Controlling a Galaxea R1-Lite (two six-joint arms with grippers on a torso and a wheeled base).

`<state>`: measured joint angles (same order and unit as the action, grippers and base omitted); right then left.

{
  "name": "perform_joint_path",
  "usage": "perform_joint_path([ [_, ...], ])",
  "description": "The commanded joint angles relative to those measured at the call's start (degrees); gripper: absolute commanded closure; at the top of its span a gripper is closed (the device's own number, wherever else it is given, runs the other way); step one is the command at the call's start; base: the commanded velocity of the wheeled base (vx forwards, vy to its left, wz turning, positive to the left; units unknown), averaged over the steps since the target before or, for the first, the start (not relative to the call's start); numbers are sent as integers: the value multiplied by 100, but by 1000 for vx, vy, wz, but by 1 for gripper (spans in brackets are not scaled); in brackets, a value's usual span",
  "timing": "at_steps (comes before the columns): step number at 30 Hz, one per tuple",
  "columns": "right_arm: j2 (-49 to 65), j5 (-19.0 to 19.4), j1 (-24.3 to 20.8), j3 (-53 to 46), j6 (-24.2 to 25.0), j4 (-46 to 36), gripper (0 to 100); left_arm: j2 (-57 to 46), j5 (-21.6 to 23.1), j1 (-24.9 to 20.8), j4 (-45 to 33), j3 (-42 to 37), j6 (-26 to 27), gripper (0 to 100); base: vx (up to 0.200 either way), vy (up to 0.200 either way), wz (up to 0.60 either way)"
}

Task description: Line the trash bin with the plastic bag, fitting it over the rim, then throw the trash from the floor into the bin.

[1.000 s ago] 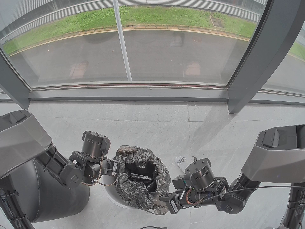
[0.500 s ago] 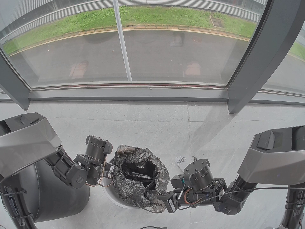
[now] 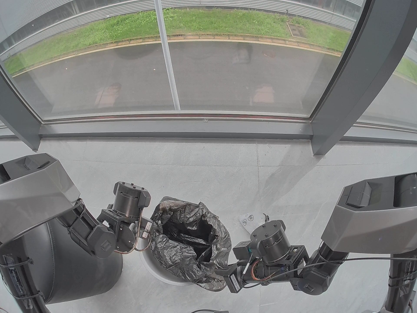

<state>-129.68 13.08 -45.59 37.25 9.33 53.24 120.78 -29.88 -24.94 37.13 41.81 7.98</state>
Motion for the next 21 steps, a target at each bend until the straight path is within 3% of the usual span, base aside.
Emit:
perform_joint_path([
  [1, -22, 10, -2, 1, -1, 11, 100, -46, -18, 51, 5, -51, 1, 0, 0, 0, 0],
  [15, -22, 10, -2, 1, -1, 11, 100, -64, -36, 200, 40, -33, 124, 0, 0, 0, 0],
  [21, -31, 2, -2, 1, -10, 11, 100, -371, 35, 174, 453, -130, -51, 0, 0, 0, 0],
])
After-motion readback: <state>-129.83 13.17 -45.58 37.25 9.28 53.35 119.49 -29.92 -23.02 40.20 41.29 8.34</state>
